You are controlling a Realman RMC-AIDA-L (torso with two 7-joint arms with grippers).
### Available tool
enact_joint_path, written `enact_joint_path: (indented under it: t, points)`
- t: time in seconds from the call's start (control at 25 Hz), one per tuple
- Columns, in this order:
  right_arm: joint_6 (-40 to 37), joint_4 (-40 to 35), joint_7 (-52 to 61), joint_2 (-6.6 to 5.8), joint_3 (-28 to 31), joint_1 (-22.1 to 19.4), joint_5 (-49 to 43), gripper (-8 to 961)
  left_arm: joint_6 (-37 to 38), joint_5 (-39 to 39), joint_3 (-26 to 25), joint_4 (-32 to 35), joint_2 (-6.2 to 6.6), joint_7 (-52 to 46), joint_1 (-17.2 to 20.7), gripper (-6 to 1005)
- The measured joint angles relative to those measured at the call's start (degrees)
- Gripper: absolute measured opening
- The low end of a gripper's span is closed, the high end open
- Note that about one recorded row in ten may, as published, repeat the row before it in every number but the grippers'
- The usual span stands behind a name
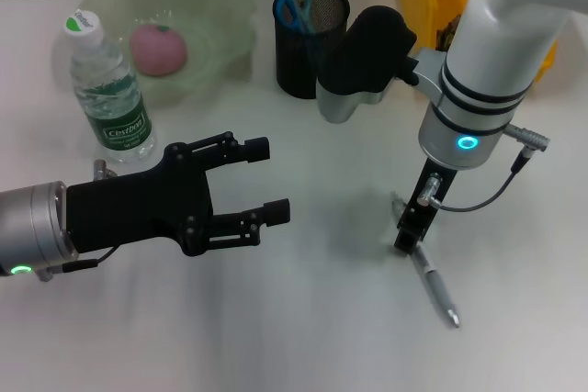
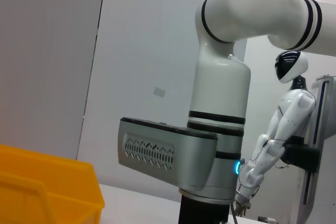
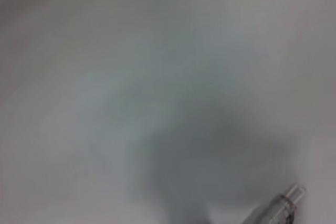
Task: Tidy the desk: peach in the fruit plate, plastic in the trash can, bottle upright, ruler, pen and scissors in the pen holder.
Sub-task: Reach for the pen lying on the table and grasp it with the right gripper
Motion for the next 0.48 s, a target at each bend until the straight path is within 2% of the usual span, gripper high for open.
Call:
enact_joint_path:
  t: [0.28,0.48]
  points:
    - [0.16,0.03,0.0,0.0,-0.07,0.0,0.0,596,0.0,0.0,0.0,0.01,0.02,0.0,-0.06,802]
    - [0.0,0.02,-0.11,0.0,-0.06,-0.02,0.1,414,0.03,0.0,0.0,0.09,0.02,-0.06,-0.08,802]
